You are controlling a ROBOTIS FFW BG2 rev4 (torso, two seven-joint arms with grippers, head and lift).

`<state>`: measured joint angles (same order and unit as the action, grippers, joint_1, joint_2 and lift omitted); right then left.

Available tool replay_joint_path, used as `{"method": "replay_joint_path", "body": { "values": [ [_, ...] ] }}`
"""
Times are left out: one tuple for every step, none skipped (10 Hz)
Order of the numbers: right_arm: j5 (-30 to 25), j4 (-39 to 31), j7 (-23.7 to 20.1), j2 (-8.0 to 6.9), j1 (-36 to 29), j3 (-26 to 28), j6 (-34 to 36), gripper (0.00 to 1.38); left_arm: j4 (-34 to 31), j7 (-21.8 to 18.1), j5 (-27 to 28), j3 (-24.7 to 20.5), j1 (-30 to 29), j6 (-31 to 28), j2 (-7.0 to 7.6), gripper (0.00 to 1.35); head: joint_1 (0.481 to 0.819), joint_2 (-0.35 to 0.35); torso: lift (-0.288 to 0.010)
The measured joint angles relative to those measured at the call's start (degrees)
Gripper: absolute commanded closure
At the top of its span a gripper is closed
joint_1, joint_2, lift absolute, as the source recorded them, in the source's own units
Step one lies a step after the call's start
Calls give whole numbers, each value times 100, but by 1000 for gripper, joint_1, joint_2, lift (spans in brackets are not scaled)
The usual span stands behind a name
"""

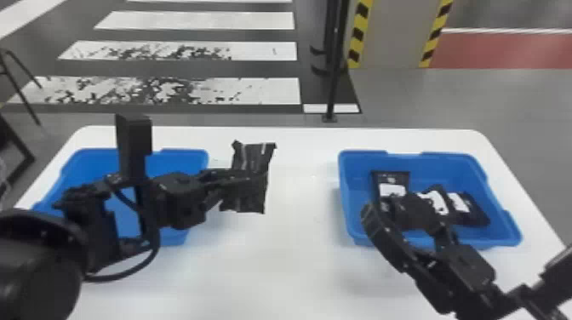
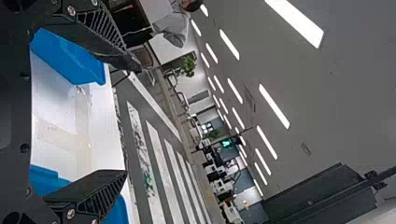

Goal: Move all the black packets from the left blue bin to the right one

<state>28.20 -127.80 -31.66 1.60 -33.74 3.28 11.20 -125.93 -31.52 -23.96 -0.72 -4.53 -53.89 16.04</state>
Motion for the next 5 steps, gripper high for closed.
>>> {"method": "replay_joint_path", "body": {
  "values": [
    [90, -1, -33, 27, 104, -80, 157, 124, -6, -10, -126, 230, -6, 3, 20, 1199, 695, -43, -185],
    [163, -2, -56, 68, 235, -172, 364, 125, -8, -25, -237, 422, 1, 4, 37, 1199, 695, -53, -185],
    [222, 27, -82, 114, 393, -243, 535, 125, -12, -35, -330, 608, 46, 4, 60, 1199, 695, -58, -185],
    [256, 58, -109, 163, 568, -270, 722, 127, -20, -39, -406, 781, 103, 8, 82, 1199, 695, -70, -185],
    [276, 79, -154, 232, 749, -273, 957, 125, -35, -46, -481, 934, 154, 14, 107, 1199, 695, -82, -185]
  ]
}}
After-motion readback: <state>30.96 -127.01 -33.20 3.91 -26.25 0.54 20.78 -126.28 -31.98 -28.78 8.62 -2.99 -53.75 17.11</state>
